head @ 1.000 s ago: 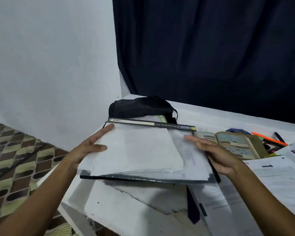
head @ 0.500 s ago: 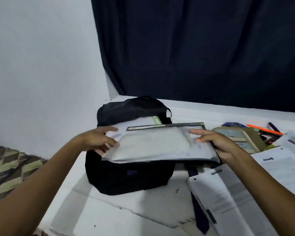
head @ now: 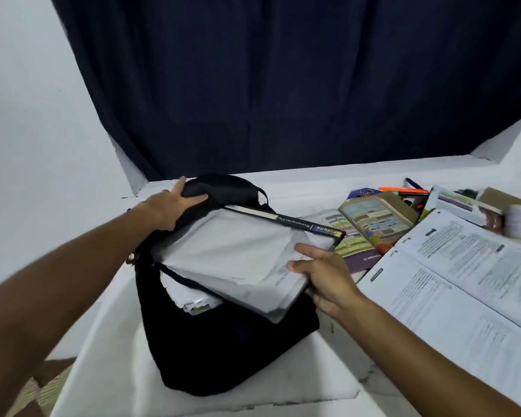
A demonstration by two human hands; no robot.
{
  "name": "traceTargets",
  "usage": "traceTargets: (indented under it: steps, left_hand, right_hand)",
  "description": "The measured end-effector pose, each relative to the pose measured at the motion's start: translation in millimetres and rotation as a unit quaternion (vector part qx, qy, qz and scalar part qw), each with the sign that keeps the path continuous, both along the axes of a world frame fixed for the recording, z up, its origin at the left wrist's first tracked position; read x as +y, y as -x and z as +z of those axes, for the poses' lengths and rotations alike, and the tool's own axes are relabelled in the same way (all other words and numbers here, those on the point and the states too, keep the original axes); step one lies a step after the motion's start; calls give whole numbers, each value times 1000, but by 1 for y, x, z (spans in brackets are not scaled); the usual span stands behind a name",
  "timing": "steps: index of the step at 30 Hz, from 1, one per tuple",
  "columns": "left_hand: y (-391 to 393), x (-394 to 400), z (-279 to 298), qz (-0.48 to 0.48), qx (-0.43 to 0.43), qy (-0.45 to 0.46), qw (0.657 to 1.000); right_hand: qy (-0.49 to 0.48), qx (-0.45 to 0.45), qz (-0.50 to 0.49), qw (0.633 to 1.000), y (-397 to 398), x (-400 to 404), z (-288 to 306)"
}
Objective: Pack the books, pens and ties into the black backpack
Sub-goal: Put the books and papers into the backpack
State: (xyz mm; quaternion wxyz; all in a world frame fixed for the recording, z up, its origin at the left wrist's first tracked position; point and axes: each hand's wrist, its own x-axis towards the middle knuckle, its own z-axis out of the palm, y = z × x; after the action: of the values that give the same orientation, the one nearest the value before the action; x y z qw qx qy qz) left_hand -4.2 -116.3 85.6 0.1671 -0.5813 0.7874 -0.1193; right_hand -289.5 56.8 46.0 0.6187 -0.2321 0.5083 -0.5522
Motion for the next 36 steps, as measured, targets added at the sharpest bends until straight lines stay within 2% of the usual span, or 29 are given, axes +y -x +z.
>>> traceTargets:
  steps: [4, 8, 17, 19, 21, 23, 25, 29, 32, 36]
  left_hand:
    - [-2, -8, 33, -30, 3, 3, 1000]
    - [2, -6, 54, -47, -22, -2, 999]
    - [0, 1, 50, -49, -29, -2, 998]
    - [3, 1, 45, -37, -14, -12, 999]
    - [12, 2, 41, -29, 9, -16, 999]
    - [30, 5, 38, -49, 34, -4, 998]
    - [58, 10, 35, -91, 94, 13, 991]
    - [135, 32, 19, -151, 246, 4, 958]
    - [200, 59, -2, -192, 287, -61, 937]
    - [271, 89, -34, -160, 295, -171, 926]
  right_hand:
    - [5, -20, -15, 1000, -49, -8, -4]
    - [3, 10, 4, 1000, -93, -33, -11]
    - [-7, 38, 13, 999, -131, -65, -14]
    - [-19, 48, 71, 996, -120, -66, -13]
    - [-47, 49, 188, 980, -97, -61, 0]
    - [-62, 56, 333, 939, -70, -54, 12]
    - [-44, 78, 404, 910, -38, -48, 21]
    - [0, 133, 339, 931, 42, -35, 35]
    - [-8, 156, 233, 960, 123, -20, 31]
    - [-41, 181, 61, 981, 238, 8, 16]
